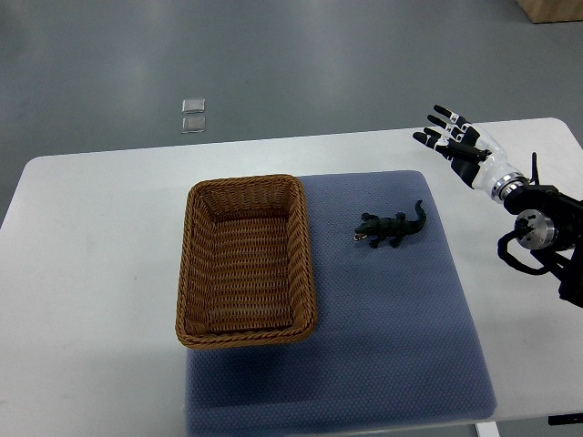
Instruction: Place crocodile in brown basket with right hand
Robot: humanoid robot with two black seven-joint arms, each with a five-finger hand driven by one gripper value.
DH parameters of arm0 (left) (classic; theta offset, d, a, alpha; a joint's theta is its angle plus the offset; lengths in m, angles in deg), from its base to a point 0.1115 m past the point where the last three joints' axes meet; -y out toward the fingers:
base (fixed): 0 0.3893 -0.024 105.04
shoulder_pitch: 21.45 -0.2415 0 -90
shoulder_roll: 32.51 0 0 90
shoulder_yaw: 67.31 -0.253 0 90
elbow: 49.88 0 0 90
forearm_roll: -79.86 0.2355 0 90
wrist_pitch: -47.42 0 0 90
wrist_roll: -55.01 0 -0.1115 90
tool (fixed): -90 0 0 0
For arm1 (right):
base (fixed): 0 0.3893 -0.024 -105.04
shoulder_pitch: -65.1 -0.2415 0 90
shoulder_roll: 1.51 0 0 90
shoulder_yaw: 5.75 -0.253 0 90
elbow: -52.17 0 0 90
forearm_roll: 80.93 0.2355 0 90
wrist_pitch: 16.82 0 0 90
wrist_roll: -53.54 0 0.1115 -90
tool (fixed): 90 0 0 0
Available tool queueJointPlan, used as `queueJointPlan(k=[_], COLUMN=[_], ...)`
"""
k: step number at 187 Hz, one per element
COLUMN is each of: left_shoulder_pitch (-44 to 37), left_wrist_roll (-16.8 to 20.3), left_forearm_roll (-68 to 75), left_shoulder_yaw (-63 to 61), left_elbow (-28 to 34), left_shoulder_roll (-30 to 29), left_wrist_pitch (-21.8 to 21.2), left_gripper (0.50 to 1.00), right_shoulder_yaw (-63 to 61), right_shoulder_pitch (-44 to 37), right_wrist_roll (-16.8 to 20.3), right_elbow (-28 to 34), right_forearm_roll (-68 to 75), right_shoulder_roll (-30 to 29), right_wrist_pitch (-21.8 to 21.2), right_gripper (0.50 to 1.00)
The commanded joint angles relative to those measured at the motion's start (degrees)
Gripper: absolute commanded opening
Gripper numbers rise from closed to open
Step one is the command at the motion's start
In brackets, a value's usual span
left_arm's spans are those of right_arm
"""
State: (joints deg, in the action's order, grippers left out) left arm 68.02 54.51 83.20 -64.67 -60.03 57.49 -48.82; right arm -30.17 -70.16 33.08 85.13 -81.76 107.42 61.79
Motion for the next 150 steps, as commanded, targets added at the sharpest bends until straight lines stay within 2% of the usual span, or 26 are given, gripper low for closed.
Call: queueJointPlan(k=[1,27,57,90,108,150], left_shoulder_pitch=[0.0,0.0,0.0,0.0,0.0,0.0], left_wrist_roll=[-0.02,0.06,-0.02,-0.02,-0.02,-0.02], left_forearm_roll=[0.0,0.0,0.0,0.0,0.0,0.0], left_shoulder_yaw=[0.0,0.0,0.0,0.0,0.0,0.0], left_elbow=[-0.05,-0.05,-0.05,-0.05,-0.05,0.04], left_shoulder_roll=[0.0,0.0,0.0,0.0,0.0,0.0], left_wrist_pitch=[0.0,0.0,0.0,0.0,0.0,0.0], left_gripper=[1.0,1.0,1.0,1.0,1.0,1.0], right_shoulder_yaw=[0.07,-0.1,0.16,0.25,0.25,0.51], right_shoulder_pitch=[-0.26,-0.62,-2.2,-5.36,-7.12,-10.72], right_wrist_roll=[0.06,-0.02,-0.29,-2.31,-4.68,-7.85], right_elbow=[0.0,0.18,0.27,0.79,1.67,6.59], right_forearm_roll=[-1.54,-5.4,-15.78,-33.71,-42.49,-58.13], right_shoulder_roll=[0.05,0.14,0.58,2.16,2.69,4.36], right_wrist_pitch=[-0.04,-0.48,-5.22,-7.68,-9.62,-11.46], right_gripper=[0.928,0.928,0.926,0.928,0.928,0.928])
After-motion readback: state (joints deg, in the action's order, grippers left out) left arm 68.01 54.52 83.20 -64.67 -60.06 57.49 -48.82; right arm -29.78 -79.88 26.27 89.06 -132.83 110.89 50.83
